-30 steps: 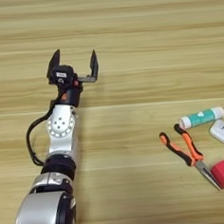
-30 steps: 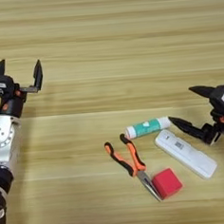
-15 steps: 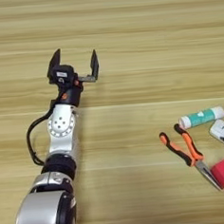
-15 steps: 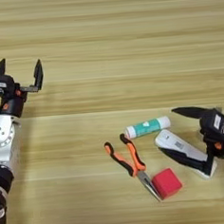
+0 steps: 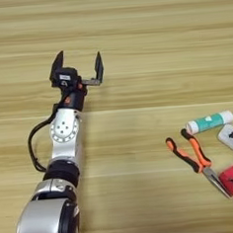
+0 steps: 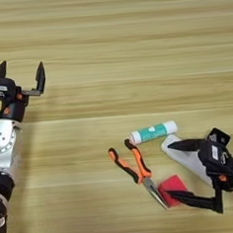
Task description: Move the objects on the table
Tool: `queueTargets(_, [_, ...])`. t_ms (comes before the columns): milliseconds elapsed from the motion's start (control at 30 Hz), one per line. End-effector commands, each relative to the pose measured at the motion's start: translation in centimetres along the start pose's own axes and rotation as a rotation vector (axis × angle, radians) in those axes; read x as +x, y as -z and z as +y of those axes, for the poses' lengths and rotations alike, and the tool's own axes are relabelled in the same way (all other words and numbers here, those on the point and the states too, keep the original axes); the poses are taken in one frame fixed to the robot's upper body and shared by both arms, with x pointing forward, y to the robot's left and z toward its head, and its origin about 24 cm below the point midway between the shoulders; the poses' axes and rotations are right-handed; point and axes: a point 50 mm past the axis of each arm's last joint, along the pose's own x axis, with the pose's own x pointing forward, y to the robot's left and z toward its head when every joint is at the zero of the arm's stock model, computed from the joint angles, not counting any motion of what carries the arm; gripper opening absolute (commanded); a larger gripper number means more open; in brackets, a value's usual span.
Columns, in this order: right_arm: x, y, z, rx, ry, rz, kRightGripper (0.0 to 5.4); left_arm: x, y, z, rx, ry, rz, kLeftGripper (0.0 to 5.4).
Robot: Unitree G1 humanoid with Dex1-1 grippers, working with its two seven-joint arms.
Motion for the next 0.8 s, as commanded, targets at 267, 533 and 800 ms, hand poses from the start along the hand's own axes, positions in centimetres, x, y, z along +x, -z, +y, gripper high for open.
queueTargets(267, [-0.8,0.2,-0.3,0.006,-0.14,0.104,5.38,0.3,-0.2,-0.1,0.0,0.004,-0.014,5.4])
queueTargets(533, [-0.1,1.3,-0.3,-0.036,-0.159,0.178,5.38,0.2,-0.2,0.0,-0.001,0.004,-0.013,5.4])
queueTargets(800, [0.8,2.1,-0.6,-0.091,-0.178,0.234,5.38,0.2,-0.2,0.1,0.0,0.004,-0.013,5.4])
